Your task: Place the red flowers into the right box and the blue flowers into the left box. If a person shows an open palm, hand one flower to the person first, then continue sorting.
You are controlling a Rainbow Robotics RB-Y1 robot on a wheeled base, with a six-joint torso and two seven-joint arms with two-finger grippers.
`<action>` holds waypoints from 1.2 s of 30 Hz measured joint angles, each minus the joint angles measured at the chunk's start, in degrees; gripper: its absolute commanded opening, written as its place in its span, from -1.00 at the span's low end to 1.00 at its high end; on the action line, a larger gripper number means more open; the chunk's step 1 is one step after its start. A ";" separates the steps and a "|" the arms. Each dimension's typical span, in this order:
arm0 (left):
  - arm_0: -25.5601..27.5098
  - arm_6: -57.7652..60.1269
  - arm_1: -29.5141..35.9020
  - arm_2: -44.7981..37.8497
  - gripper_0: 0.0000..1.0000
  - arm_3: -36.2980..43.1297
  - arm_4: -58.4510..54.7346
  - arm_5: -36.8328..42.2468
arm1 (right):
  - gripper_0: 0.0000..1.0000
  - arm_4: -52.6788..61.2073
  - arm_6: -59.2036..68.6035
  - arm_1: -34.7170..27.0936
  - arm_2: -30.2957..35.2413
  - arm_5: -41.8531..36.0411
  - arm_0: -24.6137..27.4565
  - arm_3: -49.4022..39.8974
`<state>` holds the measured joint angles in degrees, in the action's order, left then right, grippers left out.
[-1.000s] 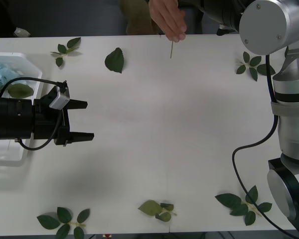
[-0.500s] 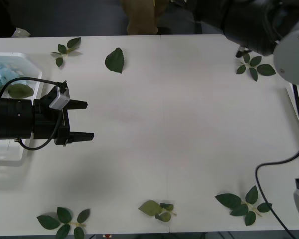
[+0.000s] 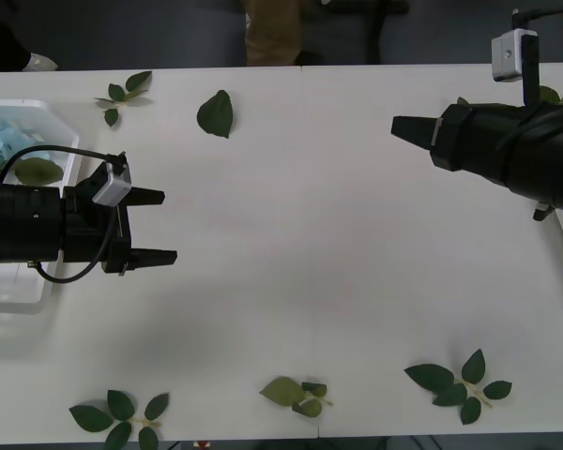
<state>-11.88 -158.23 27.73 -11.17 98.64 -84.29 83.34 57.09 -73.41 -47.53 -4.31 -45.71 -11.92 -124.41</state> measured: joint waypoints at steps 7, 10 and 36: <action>0.00 0.00 0.00 0.00 1.00 0.00 0.00 0.00 | 1.00 9.98 -19.72 -7.08 -15.93 17.72 -2.37 8.26; 0.00 0.00 0.00 0.01 1.00 0.00 0.00 0.00 | 1.00 15.28 -23.18 -7.67 -18.28 15.17 -3.50 8.63; 0.00 0.00 -0.01 0.01 1.00 0.00 0.00 -0.01 | 1.00 49.51 -82.08 9.45 -1.51 -21.66 -4.16 27.96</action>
<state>-11.87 -158.23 27.72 -11.16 98.64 -84.29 83.33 106.60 -155.49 -38.09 -5.81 -67.37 -16.08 -96.45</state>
